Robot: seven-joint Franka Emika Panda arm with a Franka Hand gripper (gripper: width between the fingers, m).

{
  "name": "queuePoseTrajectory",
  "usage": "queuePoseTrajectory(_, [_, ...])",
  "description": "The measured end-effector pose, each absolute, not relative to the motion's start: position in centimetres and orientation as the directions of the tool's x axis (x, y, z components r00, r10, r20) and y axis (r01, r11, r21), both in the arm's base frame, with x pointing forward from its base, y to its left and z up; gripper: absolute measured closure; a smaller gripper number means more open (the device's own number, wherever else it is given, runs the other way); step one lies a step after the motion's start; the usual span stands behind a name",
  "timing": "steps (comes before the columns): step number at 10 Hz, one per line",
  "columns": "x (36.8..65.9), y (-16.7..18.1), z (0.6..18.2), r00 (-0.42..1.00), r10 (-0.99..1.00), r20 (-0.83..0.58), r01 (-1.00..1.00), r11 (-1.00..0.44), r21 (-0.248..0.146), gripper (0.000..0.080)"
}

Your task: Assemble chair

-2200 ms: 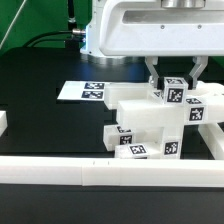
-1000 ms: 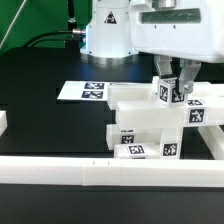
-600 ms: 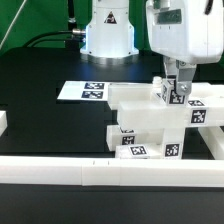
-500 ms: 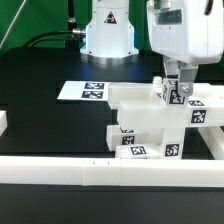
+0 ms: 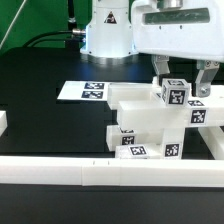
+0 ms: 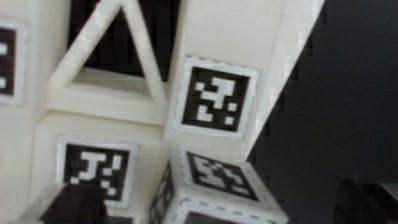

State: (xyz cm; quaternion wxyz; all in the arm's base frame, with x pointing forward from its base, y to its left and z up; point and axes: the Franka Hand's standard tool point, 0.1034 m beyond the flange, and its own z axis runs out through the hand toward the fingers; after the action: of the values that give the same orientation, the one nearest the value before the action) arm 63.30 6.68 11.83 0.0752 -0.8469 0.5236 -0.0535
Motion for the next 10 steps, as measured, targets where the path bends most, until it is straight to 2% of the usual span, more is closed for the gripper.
queuePoseTrajectory(2, [63.30,6.64,11.83,0.560,-0.828,0.037,-0.811,-0.557,-0.179,0.0151])
queuePoseTrajectory(4, [63.32,6.15,11.91,0.757,-0.649,0.079,-0.635,-0.758,-0.150,0.0151])
queuePoseTrajectory(7, [63.32,6.04,11.74,0.898,-0.425,0.117,-0.413,-0.904,-0.114,0.0151])
queuePoseTrajectory(10, [63.26,5.92,11.56,0.971,-0.192,0.139,-0.185,-0.981,-0.067,0.0151])
